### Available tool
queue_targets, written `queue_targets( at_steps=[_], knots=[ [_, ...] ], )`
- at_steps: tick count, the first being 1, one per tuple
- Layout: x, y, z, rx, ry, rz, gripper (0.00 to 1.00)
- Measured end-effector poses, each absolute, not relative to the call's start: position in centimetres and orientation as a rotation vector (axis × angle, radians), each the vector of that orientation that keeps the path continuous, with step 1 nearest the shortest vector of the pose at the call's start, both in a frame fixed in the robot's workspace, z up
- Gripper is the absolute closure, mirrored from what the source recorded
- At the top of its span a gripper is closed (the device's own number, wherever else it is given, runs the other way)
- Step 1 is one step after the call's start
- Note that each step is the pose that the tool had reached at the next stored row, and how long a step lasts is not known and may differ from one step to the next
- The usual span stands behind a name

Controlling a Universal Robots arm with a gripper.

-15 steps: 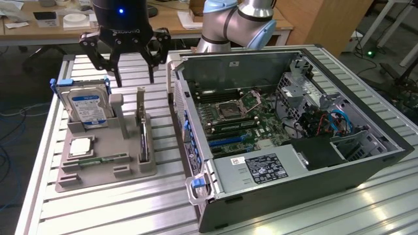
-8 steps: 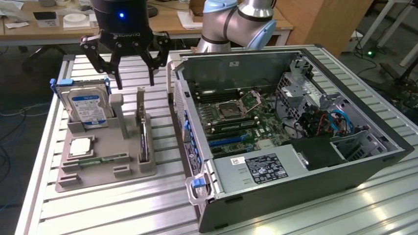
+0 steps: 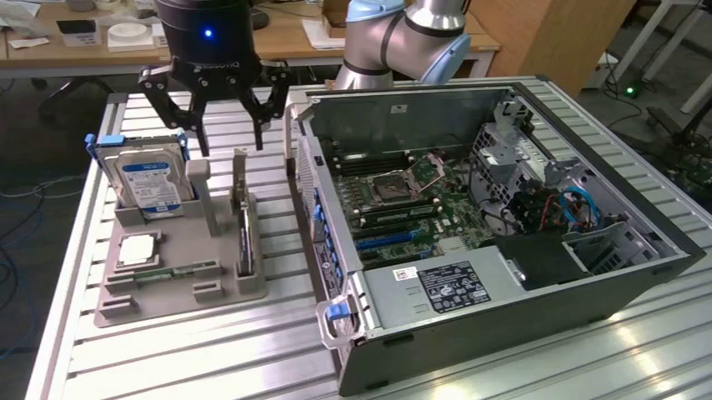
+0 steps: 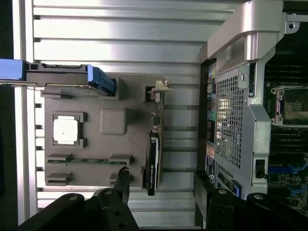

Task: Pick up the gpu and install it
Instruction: 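Pick up the gpu and move the gpu toward the slot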

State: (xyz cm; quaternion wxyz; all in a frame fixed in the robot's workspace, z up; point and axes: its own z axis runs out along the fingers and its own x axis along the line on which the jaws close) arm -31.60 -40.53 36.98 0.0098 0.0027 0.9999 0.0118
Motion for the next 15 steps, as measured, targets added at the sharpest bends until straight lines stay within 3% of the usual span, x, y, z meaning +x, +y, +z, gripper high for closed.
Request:
queue_targets(
  at_steps=[15],
  knots=[
    [-31.6, -40.5, 34.3, 0.009, 3.122, 0.037, 0.35]
  ],
)
